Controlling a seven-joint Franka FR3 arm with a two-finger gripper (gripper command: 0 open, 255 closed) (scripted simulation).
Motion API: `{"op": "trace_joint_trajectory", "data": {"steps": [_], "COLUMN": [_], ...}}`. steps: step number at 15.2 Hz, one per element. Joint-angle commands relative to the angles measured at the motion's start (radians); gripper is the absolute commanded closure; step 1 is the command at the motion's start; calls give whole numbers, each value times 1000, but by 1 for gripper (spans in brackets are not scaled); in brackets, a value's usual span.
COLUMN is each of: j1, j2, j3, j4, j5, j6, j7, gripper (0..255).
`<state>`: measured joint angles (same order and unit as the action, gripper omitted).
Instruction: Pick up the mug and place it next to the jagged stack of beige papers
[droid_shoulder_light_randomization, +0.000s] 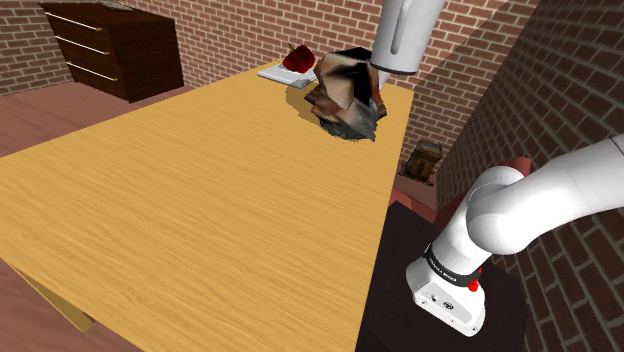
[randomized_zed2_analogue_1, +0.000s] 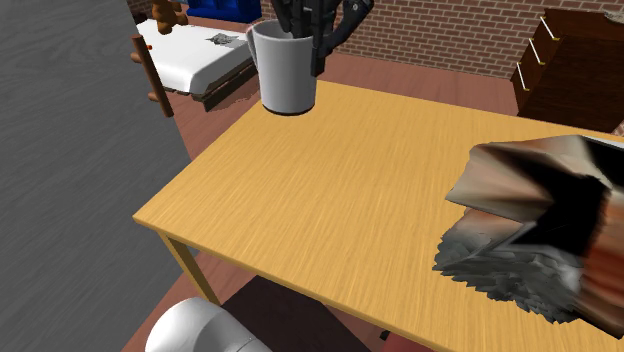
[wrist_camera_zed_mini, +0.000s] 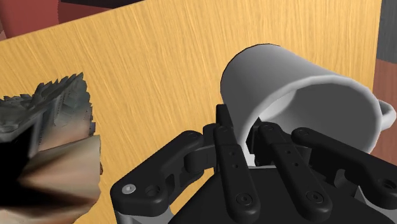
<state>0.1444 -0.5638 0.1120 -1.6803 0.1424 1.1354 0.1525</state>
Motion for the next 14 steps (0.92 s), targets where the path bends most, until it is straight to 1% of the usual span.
{"op": "trace_joint_trajectory", "data": {"steps": [1, 8, 14], "j1": [0, -24, -44], "j2": [19, 25, 72], "j3": [0, -150, -280], "j4": [44, 48, 96], "j5": [0, -85, -153], "j6": [-25, -40, -45], "j7": [4, -187, -353], "gripper": [255, 255, 255]}}
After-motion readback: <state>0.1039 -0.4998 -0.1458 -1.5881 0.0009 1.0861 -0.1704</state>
